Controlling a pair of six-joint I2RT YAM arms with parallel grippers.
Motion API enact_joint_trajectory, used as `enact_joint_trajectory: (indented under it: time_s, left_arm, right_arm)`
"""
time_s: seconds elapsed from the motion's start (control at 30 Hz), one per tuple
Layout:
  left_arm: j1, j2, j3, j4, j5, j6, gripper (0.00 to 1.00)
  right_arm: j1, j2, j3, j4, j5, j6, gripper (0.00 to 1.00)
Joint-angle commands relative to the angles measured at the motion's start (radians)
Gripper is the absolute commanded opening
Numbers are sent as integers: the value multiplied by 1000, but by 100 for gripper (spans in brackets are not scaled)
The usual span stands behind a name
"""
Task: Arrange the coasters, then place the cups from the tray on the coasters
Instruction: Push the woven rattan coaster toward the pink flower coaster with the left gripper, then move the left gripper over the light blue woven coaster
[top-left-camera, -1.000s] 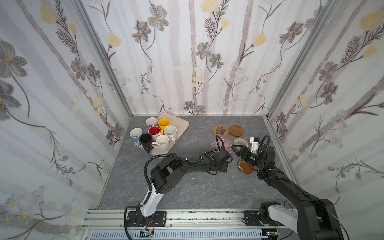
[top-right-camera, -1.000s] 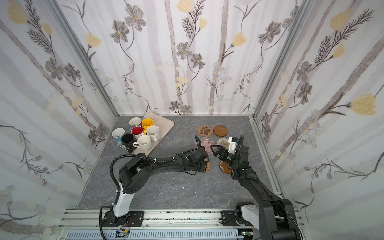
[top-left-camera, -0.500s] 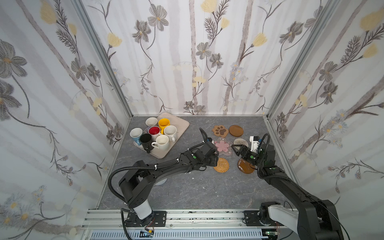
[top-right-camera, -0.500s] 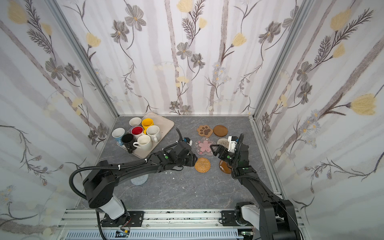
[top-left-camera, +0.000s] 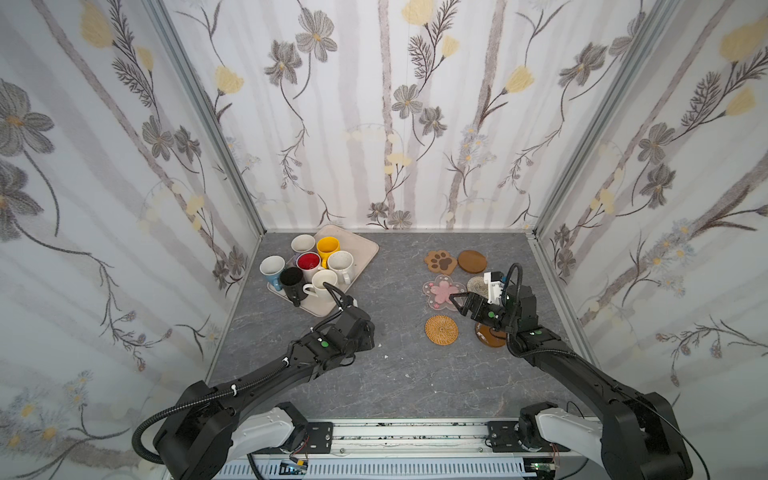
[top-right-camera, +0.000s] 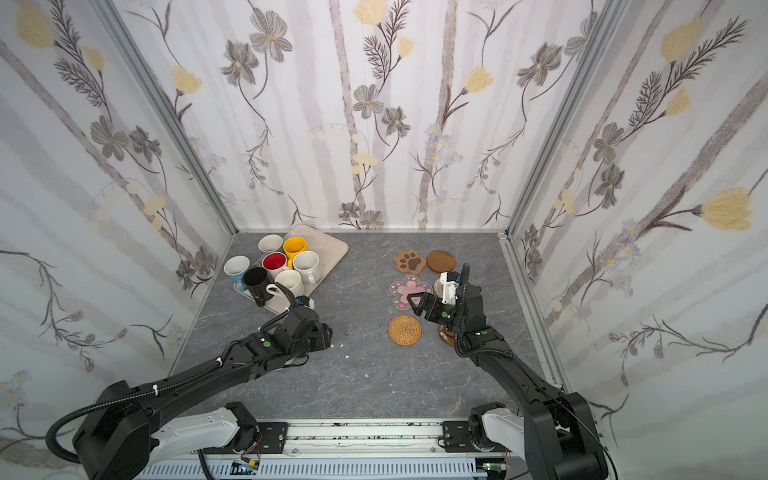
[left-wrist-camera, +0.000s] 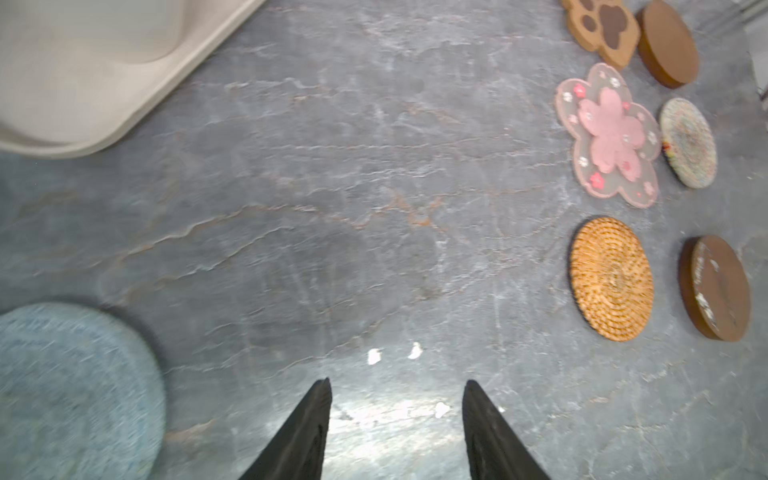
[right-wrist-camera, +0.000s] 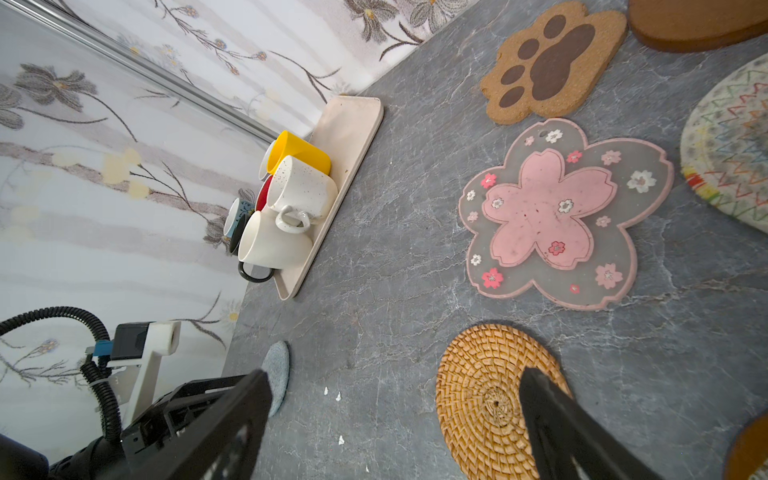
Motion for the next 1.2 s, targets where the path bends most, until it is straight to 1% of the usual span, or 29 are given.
enact_joint_trajectory:
  time_s: [0.0, 0.23, 0.43, 0.53, 0.6, 0.7, 0.83, 1.0, 1.17]
  left_arm:
    - [30, -32, -59, -16, -72, -85, 54]
    - [84, -101, -158, -55, -190, -193, 55]
    - [150, -152, -213, -74, -210, -233, 56]
    - [168, -153, -236, -73, -200, -242, 58]
    - [169, -152, -244, -65, -183, -230, 62]
    - [170, -143, -243, -59, -163, -204, 62]
    - [169, -134, -253, -29, -112, -190, 60]
    - [158, -81, -264, 41, -40, -182, 57]
    - [93, -33, -258, 97, -13, -198, 55]
  right_arm:
    - [25, 35, 26, 21, 24, -4, 94]
    - [62, 103, 63, 35, 21, 2, 94]
    - [75, 136, 73, 46, 14, 5, 93]
    - [78, 144, 72, 52, 14, 6, 93]
    - [81, 149, 73, 57, 13, 8, 93]
    - [83, 158, 74, 62, 11, 10, 93]
    - [85, 163, 77, 70, 7, 15, 93]
    - [84, 158, 75, 68, 7, 15, 93]
    - [83, 152, 73, 58, 10, 6, 93]
